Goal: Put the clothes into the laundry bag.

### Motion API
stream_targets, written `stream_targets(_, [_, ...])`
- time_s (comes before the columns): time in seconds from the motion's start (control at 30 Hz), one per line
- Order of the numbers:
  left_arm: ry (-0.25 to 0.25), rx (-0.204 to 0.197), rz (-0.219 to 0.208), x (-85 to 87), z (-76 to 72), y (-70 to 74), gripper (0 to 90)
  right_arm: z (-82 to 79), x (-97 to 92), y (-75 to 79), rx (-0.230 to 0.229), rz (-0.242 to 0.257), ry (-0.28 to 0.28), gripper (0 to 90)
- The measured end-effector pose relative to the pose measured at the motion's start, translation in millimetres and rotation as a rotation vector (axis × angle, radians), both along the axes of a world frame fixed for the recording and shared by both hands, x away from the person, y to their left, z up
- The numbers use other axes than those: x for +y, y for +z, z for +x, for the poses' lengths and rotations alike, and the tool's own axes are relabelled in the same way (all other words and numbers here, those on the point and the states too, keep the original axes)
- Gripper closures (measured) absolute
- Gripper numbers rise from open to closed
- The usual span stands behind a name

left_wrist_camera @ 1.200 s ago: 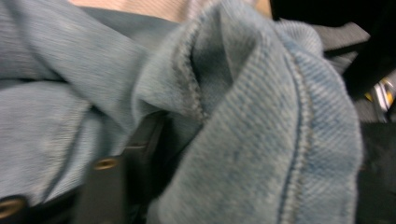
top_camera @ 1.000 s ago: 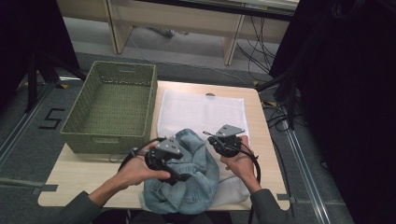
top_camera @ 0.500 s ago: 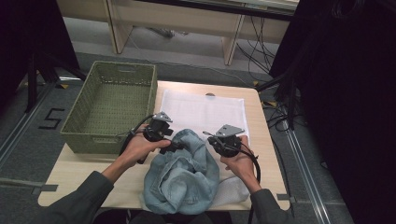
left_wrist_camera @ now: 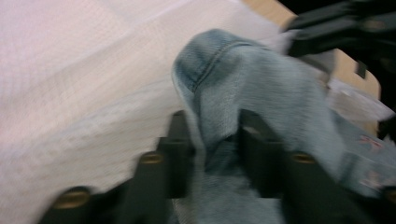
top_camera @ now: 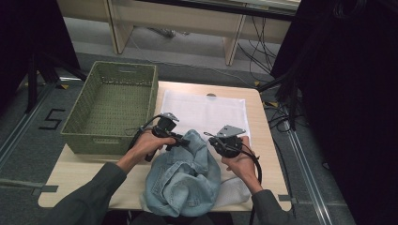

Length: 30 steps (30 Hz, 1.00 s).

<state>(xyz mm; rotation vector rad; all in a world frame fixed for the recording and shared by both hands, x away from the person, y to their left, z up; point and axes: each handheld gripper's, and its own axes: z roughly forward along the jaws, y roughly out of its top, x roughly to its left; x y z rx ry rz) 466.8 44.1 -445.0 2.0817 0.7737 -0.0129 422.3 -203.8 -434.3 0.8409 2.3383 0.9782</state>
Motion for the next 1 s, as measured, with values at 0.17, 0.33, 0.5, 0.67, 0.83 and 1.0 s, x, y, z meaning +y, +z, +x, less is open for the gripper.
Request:
stream_targets(0.17, [-0.126, -0.095, -0.007, -11.7, -30.0, 20.6, 81.1, 2.8, -3.1, 0.9, -0.004, 0.017, -0.009, 89.7])
stream_targets(0.33, [-0.191, -0.095, -0.001, -27.5, -42.2, 22.0, 81.9, 6.7, -1.2, 5.4, -0.016, 0.029, -0.011, 89.8])
stream_targets(0.5, [-0.219, -0.09, 0.042, -44.9, -43.3, 12.3, 81.4, 8.0, 7.6, 15.0, -0.042, 0.033, 0.019, 89.9])
stream_targets(0.67, [-0.167, -0.051, 0.109, -60.1, -38.4, -6.0, 73.0, 3.1, 14.8, 22.4, -0.068, 0.033, 0.059, 90.0])
stream_targets(0.83, [-0.129, -0.112, 0.072, -46.7, -44.5, 16.5, 39.7, -0.7, 17.9, 26.0, -0.084, 0.047, 0.071, 90.0])
stream_targets(1.0, [-0.013, -0.097, 0.063, -3.0, -34.8, 37.7, 29.8, -1.2, 17.8, 25.3, -0.075, 0.041, 0.073, 90.0])
